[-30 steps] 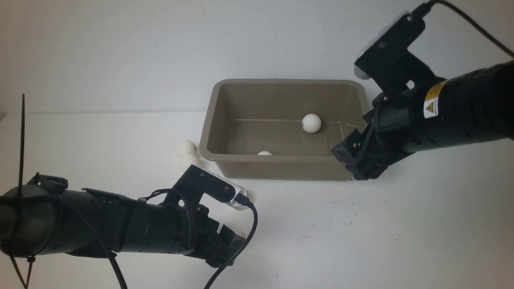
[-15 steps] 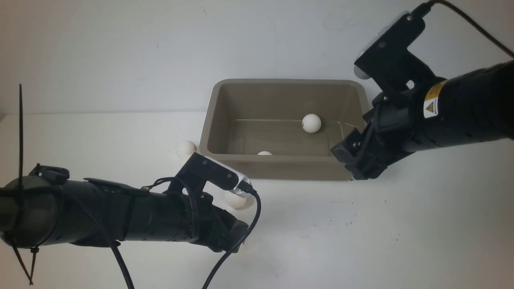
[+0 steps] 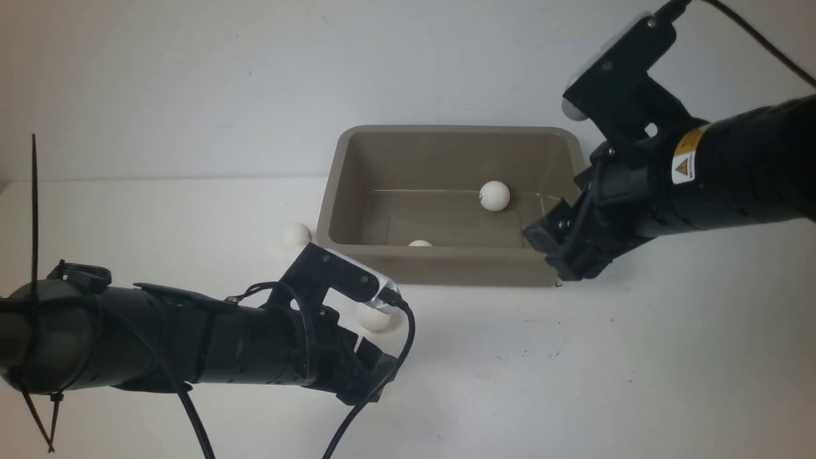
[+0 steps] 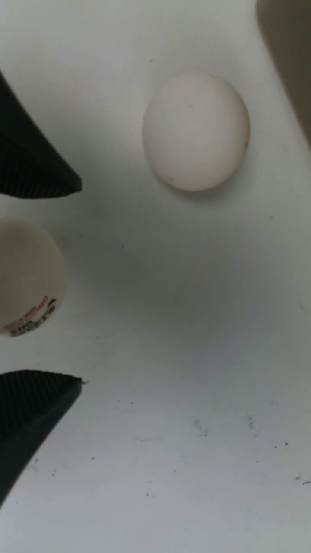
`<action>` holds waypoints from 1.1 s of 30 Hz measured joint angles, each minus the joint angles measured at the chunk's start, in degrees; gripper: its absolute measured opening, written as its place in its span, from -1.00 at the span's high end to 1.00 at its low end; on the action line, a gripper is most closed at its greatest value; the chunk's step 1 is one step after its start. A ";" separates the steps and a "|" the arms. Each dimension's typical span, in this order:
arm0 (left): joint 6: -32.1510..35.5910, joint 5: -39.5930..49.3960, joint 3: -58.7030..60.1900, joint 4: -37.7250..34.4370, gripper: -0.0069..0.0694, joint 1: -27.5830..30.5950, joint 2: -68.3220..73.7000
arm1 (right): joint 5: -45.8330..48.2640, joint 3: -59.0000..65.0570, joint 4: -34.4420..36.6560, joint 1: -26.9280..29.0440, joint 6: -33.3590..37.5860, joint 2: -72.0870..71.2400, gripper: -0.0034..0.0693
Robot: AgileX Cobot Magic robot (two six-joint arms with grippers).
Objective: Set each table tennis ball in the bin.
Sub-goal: Use the left arm to clamp the table tennis ball closest to it, then use the left arm to put the table tennis ball into the box
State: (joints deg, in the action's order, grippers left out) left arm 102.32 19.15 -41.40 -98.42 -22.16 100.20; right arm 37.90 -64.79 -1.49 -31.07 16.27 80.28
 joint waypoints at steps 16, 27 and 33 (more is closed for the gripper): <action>0.60 -0.17 0.00 0.00 -0.11 0.00 2.12 | -0.17 0.00 0.00 0.00 0.00 0.00 -0.56; 0.41 9.22 -1.62 0.25 -0.11 -0.07 -7.06 | -0.17 0.00 -0.19 0.00 0.00 0.00 -0.56; 1.51 7.60 -9.58 0.41 -0.11 0.39 -9.71 | 0.04 0.00 -1.34 0.00 0.00 0.00 -0.56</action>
State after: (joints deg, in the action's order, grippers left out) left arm 103.83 26.75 -50.98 -98.01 -21.77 90.49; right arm 37.94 -64.79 -2.83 -31.07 16.27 80.28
